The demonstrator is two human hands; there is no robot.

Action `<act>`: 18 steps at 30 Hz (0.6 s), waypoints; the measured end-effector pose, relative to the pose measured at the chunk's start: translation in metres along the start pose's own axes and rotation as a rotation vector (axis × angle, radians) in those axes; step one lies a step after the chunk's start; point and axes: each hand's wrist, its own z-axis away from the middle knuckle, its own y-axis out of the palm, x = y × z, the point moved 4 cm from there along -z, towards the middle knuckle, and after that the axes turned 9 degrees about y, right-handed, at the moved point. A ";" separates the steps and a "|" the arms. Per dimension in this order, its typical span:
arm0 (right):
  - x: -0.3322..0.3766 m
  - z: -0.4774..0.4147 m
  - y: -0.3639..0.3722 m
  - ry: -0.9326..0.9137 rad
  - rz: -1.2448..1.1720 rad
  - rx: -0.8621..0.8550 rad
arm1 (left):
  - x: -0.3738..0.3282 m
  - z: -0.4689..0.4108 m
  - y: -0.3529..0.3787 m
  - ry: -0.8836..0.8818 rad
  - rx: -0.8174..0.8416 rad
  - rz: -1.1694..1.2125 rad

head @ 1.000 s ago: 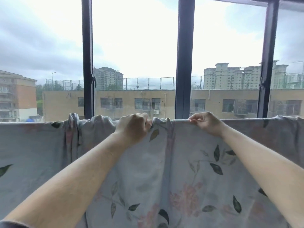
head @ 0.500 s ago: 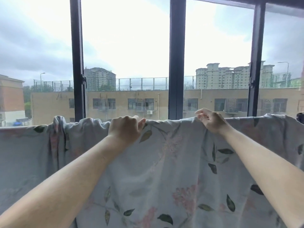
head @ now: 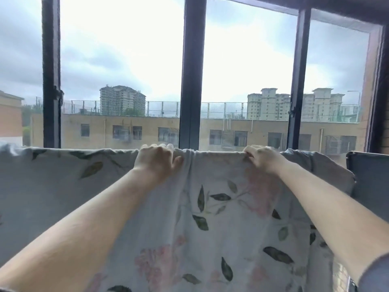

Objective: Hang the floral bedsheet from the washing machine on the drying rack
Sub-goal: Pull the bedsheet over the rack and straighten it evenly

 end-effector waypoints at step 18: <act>-0.119 -0.037 0.027 -0.178 0.024 -0.069 | -0.029 -0.015 0.016 -0.141 -0.140 -0.131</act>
